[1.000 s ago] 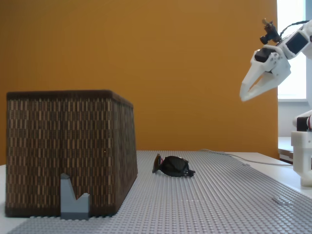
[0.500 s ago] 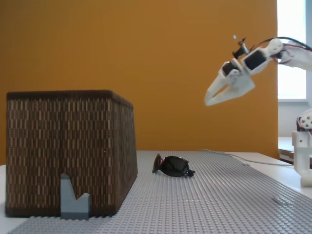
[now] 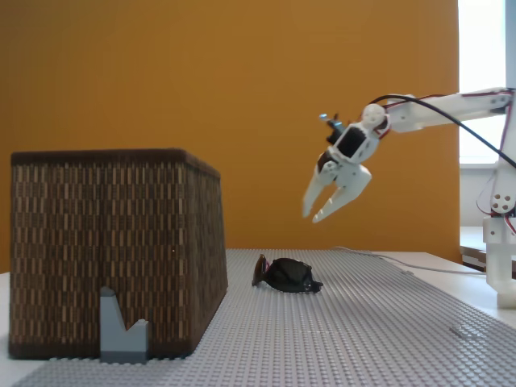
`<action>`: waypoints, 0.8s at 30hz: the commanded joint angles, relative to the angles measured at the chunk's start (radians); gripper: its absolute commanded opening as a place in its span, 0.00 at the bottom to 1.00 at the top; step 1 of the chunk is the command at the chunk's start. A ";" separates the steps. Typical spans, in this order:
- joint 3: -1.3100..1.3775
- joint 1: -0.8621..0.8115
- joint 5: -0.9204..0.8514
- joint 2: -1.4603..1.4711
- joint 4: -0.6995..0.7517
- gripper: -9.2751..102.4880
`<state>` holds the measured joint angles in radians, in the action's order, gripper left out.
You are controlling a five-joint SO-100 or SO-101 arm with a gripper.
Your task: Grasp a glasses and put it in the bin.
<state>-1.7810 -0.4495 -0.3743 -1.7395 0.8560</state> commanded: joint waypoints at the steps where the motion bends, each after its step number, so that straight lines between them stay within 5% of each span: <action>1: 0.152 0.018 0.028 0.078 0.114 0.29; 9: 0.273 0.103 -0.121 0.207 0.356 0.33; 24: 0.422 0.126 -0.291 0.420 0.382 0.33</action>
<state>-1.4082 -0.3099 -0.6550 -1.3192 1.2333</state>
